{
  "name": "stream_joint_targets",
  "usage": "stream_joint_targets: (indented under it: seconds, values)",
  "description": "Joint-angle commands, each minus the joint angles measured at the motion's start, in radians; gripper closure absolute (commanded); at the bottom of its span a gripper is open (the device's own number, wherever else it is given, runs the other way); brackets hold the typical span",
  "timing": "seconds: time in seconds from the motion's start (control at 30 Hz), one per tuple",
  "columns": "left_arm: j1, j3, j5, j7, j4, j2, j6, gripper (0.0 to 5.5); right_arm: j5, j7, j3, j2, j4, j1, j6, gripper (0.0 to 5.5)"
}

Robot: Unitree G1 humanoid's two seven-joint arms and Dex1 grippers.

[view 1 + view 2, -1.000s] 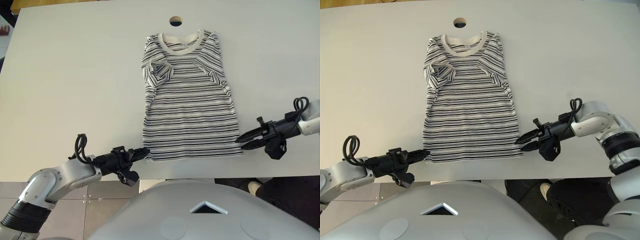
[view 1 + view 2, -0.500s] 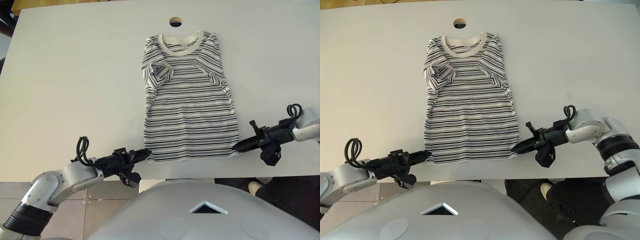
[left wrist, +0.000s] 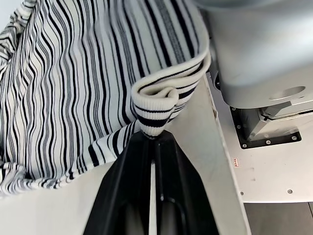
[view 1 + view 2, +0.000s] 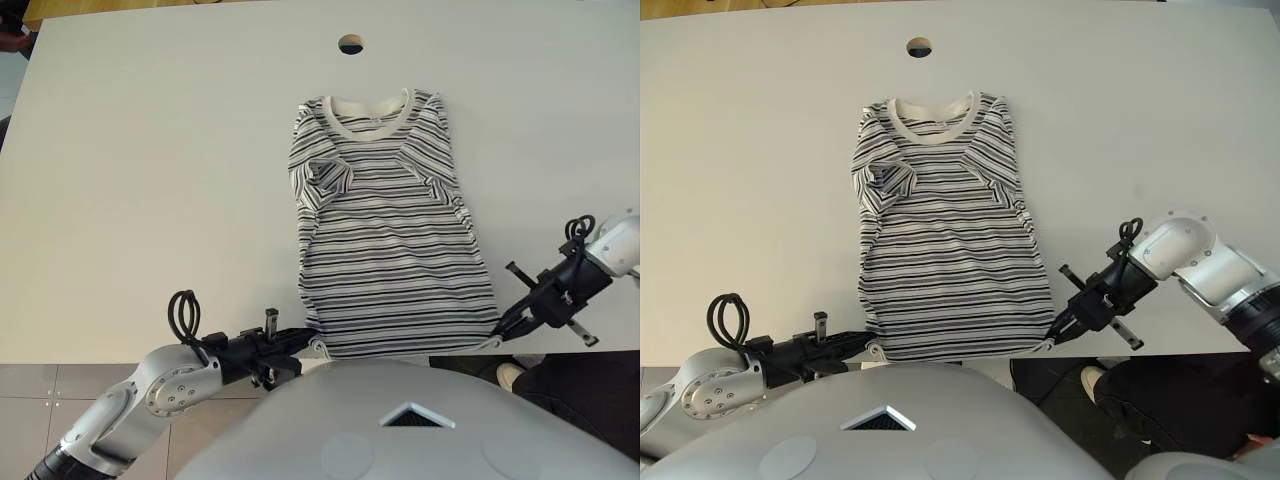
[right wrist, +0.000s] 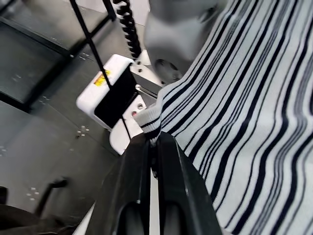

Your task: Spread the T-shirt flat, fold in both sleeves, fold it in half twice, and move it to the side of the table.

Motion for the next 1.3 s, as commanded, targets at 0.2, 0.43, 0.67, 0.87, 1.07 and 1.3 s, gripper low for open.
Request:
stream_joint_targets:
  seconds: [0.2, 0.43, 0.67, 0.87, 1.07, 1.3]
  values:
    - [0.14, -0.082, -0.185, -0.116, -0.157, 0.064, 0.05, 5.4, 0.057, 0.011, -0.063, -0.035, 0.015, -0.038, 0.167, 5.37]
    - [-0.042, 0.213, -0.73, -0.16, -0.176, 0.034, 0.244, 5.4, 0.02, 0.011, -0.226, 0.183, 0.248, -0.196, 0.241, 5.37]
    - [-0.31, 0.189, -0.778, -0.203, -0.008, -0.079, 0.298, 5.4, -0.075, 0.011, -0.37, 0.39, 0.477, -0.391, 0.294, 5.37]
    - [-0.502, 0.222, -0.753, -0.234, 0.237, -0.149, 0.268, 5.4, -0.186, 0.011, -0.42, 0.505, 0.719, -0.526, 0.277, 5.37]
    - [-0.643, 0.262, -0.692, -0.223, 0.507, -0.223, 0.167, 5.4, -0.344, -0.028, -0.46, 0.626, 0.985, -0.599, 0.21, 5.37]
    - [-0.821, 0.225, -0.621, -0.214, 0.707, -0.326, 0.116, 5.4, -0.47, -0.162, -0.533, 0.701, 1.167, -0.649, 0.199, 5.37]
